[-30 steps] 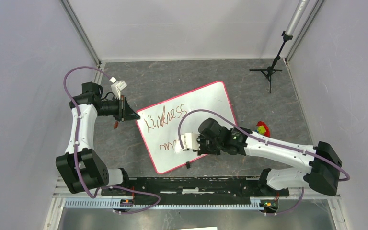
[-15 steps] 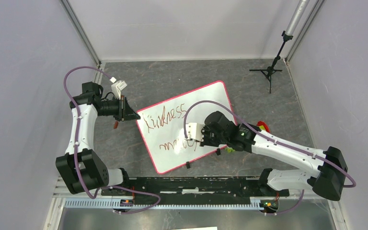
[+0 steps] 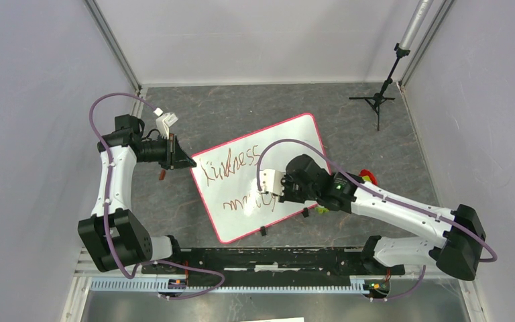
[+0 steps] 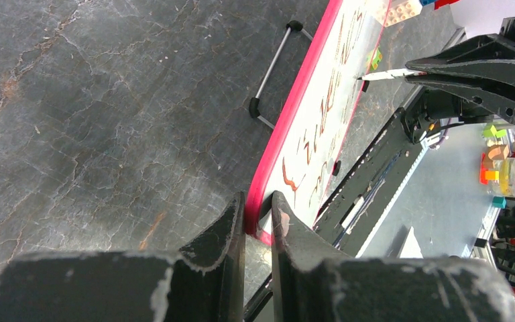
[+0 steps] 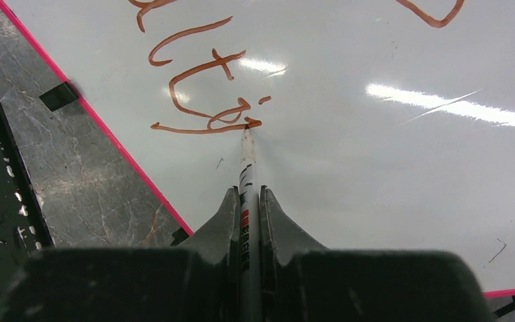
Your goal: Write a sentence on the whiteboard
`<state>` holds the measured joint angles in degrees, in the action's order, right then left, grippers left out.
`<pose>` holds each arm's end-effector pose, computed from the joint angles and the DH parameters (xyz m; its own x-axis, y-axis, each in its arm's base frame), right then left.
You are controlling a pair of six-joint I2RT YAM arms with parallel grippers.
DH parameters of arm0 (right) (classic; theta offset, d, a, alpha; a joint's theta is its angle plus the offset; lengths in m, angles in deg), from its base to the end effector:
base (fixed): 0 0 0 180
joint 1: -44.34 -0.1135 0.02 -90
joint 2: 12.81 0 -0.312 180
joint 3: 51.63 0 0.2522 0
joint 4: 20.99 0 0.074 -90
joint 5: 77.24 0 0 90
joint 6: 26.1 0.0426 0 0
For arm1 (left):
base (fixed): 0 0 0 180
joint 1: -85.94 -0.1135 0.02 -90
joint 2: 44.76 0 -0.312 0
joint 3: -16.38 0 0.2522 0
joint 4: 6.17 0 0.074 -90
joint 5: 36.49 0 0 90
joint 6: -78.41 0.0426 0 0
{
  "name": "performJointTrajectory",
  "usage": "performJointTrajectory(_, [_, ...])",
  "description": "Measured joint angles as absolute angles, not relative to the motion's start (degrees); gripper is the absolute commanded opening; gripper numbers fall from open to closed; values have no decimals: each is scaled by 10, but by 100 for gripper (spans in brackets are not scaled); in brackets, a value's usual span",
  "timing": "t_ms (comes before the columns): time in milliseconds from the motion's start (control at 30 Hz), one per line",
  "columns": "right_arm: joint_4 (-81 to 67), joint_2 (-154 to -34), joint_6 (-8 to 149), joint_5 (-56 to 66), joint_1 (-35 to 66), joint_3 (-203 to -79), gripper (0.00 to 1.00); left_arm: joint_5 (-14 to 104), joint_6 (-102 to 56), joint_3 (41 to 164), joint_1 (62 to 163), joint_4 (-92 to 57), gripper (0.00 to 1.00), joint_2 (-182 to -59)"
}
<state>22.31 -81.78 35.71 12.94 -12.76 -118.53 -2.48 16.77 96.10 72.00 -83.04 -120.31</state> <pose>0.1316 0.2031 0.3126 0.0554 -0.7841 -0.6181 -0.9216 0.1981 -0.3338 0.2247 0.0194 0.3406 -0.7658 0.0837 -0.6376 0.5321 0.6392 -0.5552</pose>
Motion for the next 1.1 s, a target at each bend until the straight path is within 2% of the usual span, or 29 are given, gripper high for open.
performJointTrajectory(567, [231, -812, 357, 131, -110, -1176, 0, -22, 167, 961, 721, -830, 15, -1203])
performJointTrajectory(1100, [252, -840, 356, 64, -110, -1186, 0, -21, 167, 961, 721, -828, 15, -1203])
